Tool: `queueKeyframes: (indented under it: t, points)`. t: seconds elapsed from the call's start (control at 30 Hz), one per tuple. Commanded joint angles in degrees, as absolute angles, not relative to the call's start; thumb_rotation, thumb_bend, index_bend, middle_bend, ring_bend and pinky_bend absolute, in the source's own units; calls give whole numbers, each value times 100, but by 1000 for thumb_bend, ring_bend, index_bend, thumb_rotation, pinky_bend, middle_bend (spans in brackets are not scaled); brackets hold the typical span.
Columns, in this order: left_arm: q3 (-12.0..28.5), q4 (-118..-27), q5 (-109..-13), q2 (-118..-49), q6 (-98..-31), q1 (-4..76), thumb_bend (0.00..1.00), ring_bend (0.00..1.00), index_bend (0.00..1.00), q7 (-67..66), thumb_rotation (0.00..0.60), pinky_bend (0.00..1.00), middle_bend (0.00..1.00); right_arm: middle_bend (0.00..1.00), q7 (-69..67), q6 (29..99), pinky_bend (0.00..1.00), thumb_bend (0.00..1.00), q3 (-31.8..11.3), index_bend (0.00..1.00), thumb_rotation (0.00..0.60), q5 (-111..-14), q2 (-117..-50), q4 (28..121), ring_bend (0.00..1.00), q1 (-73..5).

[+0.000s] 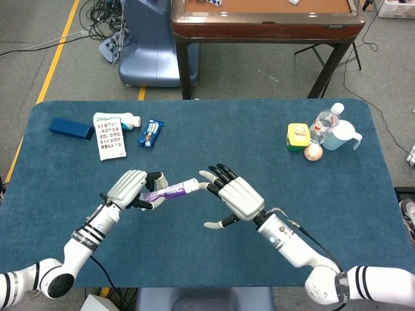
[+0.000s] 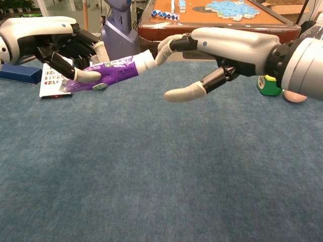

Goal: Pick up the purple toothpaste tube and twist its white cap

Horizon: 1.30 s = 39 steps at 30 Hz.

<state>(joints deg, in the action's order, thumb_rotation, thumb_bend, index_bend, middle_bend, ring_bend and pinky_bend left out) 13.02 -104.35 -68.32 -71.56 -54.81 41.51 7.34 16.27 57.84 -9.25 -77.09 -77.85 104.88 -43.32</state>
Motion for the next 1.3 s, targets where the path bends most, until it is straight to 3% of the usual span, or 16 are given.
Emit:
queueKeyframes:
  t: [0.03,0.27,0.5,0.97,1.3]
  points:
    - [1271,-10364,-7091,-7181,-5607,4003,474,557,653,1128,600,469,802,87,1108,5938,0,194,-977,223,231,-7957,-7586,10644,0,-4225]
    - [1164,-10160,-7705,-7335,-5935,3795,477,557,655,1830,600,470,806,78,-118,5882,0,167,-1143,143,232,-8213,-7172,10950,0,-4214]
    - [1081,-9958,-8129,-7598,-6283,3654,480,557,655,2412,600,470,806,13,-683,5717,0,34,-1392,4,198,-8202,-6803,11258,0,-4344]
    - [1008,-9632,-8627,-7983,-6722,3588,491,558,660,3096,600,470,809,0,-1206,5322,0,7,-1716,0,126,-7757,-7024,11215,0,-4760]
    - [1006,-9604,-8698,-8061,-6829,3597,492,557,663,3133,600,470,812,0,-1116,5137,0,7,-1866,0,119,-7383,-7378,10981,0,-5077]
